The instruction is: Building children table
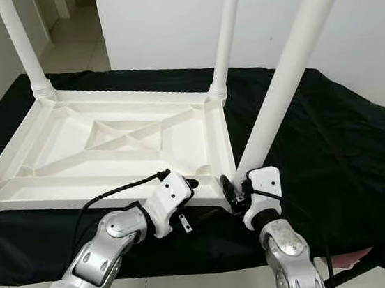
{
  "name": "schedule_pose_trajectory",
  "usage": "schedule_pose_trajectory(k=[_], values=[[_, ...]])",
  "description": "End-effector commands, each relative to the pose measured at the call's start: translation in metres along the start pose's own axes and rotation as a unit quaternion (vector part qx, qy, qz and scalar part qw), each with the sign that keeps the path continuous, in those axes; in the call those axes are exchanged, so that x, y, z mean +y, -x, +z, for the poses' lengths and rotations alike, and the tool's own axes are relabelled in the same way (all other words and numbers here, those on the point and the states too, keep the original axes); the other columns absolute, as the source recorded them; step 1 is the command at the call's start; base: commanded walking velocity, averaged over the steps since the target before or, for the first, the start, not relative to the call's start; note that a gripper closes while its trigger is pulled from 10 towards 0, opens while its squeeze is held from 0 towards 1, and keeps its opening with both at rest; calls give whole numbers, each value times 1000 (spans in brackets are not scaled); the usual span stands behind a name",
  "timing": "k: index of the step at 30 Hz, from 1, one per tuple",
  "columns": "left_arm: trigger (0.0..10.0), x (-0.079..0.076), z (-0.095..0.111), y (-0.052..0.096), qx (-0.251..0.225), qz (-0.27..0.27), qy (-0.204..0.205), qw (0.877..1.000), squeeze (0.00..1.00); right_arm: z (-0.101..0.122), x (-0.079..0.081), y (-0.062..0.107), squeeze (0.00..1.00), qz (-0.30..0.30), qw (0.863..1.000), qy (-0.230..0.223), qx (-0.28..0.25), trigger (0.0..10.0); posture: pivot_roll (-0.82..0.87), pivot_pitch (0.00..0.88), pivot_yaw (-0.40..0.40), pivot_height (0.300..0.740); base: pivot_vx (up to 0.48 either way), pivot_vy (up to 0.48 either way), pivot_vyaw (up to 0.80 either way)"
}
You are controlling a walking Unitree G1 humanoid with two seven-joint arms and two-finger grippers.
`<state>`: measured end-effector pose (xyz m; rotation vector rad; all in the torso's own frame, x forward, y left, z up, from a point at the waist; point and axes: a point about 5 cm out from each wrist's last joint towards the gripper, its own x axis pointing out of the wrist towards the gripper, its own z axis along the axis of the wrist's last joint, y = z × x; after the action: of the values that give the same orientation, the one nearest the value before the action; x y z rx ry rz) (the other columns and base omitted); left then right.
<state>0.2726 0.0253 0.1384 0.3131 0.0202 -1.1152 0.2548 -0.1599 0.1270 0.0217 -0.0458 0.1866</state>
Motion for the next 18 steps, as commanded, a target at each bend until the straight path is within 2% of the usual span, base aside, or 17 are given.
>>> schedule_pose_trajectory(k=[1,2,8,10,12,14,15,16,18], values=[[10000,-5,0,-2,1,-12,-3,1000,0,-5,8,0,141,1,998,-64,8,10000,32,55,-54,740,0,0,0],[10000,-4,0,-2,1,-12,-4,1000,0,-3,10,-1,1000,5,997,-73,3,10000,33,53,-53,740,0,0,0],[10000,-4,1,-2,1,-10,-4,1000,0,4,20,-8,1000,49,996,-78,-13,10000,39,53,-54,740,0,0,0],[10000,-5,1,-2,1,-10,-3,1000,0,6,22,-10,1000,86,994,-64,-14,10000,39,54,-52,740,0,0,0],[10000,-5,1,-2,2,-11,-3,1000,0,6,21,-10,1000,93,994,-55,-13,10000,40,54,-53,740,0,0,0],[10000,-7,0,0,5,-17,-5,1000,0,6,15,-13,1000,106,994,-33,-9,10000,42,56,-53,740,0,0,0],[10000,-7,-1,1,7,-19,-5,1000,0,7,12,-14,275,119,993,-21,-10,10000,43,56,-54,740,0,0,0],[10000,-7,-1,1,7,-20,-5,1000,0,8,10,-15,0,127,992,-13,-10,10000,43,56,-54,740,0,0,0],[10000,-7,-2,3,9,-22,-5,1000,0,9,7,-16,0,142,990,-7,-8,10000,46,57,-55,740,0,0,0]])
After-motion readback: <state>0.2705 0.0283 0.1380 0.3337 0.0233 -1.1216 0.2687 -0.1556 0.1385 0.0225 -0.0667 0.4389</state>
